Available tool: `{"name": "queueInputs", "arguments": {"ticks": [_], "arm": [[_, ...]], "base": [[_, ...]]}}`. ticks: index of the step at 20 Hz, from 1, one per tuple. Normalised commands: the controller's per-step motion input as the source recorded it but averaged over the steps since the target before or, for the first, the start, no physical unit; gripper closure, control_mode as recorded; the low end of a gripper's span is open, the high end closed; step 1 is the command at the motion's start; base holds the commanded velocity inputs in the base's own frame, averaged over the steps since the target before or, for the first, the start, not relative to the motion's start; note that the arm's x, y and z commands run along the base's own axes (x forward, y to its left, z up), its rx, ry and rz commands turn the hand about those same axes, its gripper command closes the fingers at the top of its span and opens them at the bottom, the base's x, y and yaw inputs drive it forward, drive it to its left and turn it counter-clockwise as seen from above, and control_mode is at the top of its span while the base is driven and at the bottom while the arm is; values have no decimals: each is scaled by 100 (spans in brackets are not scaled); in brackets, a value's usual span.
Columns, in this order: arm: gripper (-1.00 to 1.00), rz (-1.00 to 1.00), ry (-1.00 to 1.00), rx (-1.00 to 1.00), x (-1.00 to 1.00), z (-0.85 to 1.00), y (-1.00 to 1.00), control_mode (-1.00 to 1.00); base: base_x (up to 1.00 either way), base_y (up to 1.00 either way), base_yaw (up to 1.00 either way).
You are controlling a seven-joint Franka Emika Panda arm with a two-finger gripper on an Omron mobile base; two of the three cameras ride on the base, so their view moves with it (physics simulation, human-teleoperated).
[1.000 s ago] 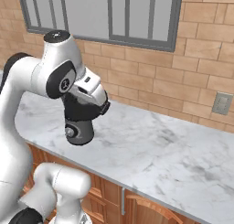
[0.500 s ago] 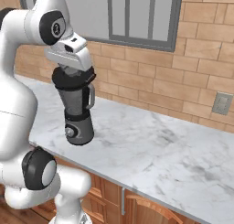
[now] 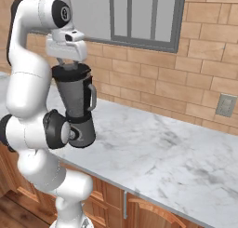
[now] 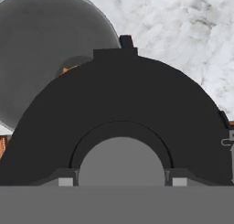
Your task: Grab the onion and garlic from the fridge, place them in the blender, close the lid, and turn on the blender to create a marinade.
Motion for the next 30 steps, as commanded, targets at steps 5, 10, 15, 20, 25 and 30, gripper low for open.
{"name": "queueInputs", "arguments": {"ticks": [5,10,15,20,25,30], "arm": [[100,0,2,1,47,-30,24,-100],[100,0,0,0,39,-45,18,-100],[100,0,-8,0,33,-34,20,-100],[100,0,-19,0,37,-13,6,-100],[100,0,-27,0,5,-14,0,-100],[100,0,-11,0,9,-48,2,-100]], "base": [[0,0,0],[0,0,0],[0,0,0],[0,0,0],[0,0,0],[0,0,0]]}}
